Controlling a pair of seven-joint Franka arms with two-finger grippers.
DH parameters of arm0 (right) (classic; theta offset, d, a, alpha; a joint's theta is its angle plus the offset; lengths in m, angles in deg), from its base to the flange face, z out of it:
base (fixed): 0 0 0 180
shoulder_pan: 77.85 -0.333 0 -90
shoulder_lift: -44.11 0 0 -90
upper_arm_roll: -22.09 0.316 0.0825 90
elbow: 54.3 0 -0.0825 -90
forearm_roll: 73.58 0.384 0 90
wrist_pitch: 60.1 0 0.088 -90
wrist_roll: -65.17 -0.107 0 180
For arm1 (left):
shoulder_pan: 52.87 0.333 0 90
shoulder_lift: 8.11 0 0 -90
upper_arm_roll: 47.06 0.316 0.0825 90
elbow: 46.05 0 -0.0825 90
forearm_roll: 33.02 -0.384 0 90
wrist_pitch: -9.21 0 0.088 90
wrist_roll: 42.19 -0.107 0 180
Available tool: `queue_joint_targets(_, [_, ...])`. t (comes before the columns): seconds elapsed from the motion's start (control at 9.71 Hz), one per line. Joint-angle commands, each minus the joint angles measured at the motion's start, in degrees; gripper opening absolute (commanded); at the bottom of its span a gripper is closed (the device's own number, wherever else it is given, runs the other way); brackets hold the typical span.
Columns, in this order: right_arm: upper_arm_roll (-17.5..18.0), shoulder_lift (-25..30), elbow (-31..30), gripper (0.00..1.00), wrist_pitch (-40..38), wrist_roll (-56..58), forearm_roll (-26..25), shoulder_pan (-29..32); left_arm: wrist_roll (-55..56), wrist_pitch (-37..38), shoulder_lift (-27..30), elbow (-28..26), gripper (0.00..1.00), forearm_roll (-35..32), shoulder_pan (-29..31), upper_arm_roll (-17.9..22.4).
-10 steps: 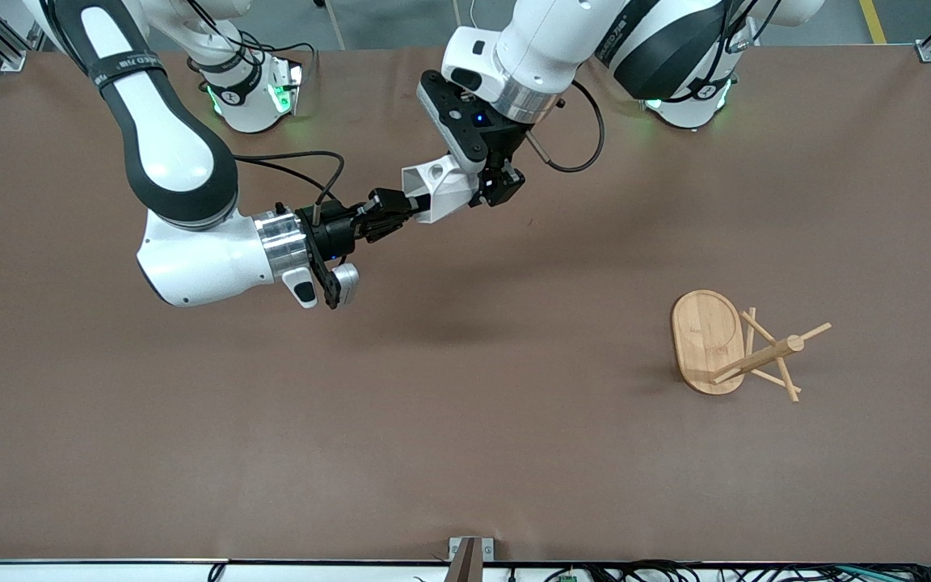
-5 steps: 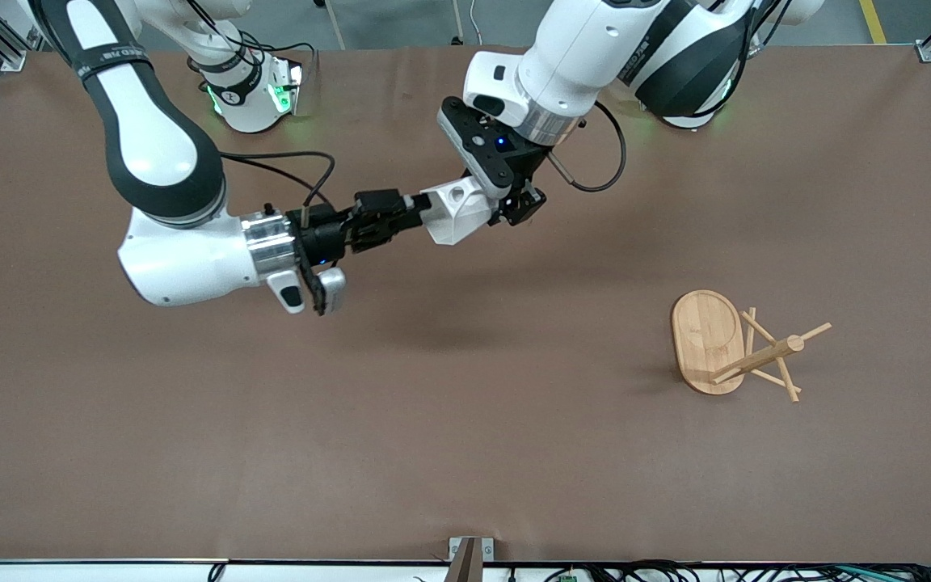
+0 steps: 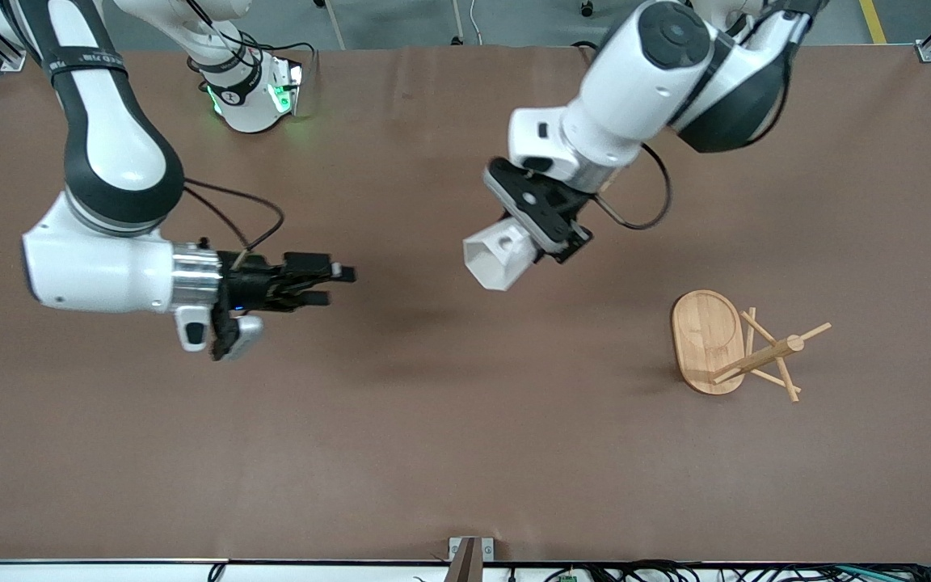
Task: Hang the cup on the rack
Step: 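Carry the cup with the left gripper while the right gripper withdraws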
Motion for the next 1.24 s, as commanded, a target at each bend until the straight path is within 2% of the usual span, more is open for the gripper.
queue_joint_targets(0.0, [-6.4,7.5,-4.5,1.00,-0.4,-0.5,-9.8,0.1,3.0,0.7,0.0,-1.4,0.01,-1.2,4.4,-0.5])
queue_joint_targets(0.21, [-10.2,12.5,-4.7,1.00,-2.5,-0.6,-19.9,0.1,6.8,1.1,0.5,-1.3,0.01,-1.2,6.9,-0.4])
queue_joint_targets(0.31, [-14.1,14.0,-4.4,1.00,-5.4,-0.6,-21.8,-0.3,11.6,3.2,0.6,-1.0,0.01,-1.3,6.9,-0.2])
queue_joint_targets(0.51, [-20.4,16.3,-1.8,1.00,-12.6,-0.5,-25.5,-0.8,14.3,4.9,1.1,-1.4,0.01,-3.8,10.7,-0.6])
queue_joint_targets(0.72, [-21.7,17.8,3.8,1.00,-18.8,-0.6,-34.1,-0.9,14.8,8.4,1.8,-3.2,0.01,-3.6,12.2,-0.4])
queue_joint_targets(1.03, [-22.7,21.8,6.2,1.00,-20.7,-0.6,-40.5,-2.0,11.7,4.0,6.4,-15.3,0.00,-3.6,15.0,-0.2])
queue_joint_targets(1.13, [-22.7,21.6,10.3,1.00,-26.0,-0.2,-41.4,-2.0,9.2,1.7,7.2,-18.5,0.00,-3.6,16.1,-0.2])
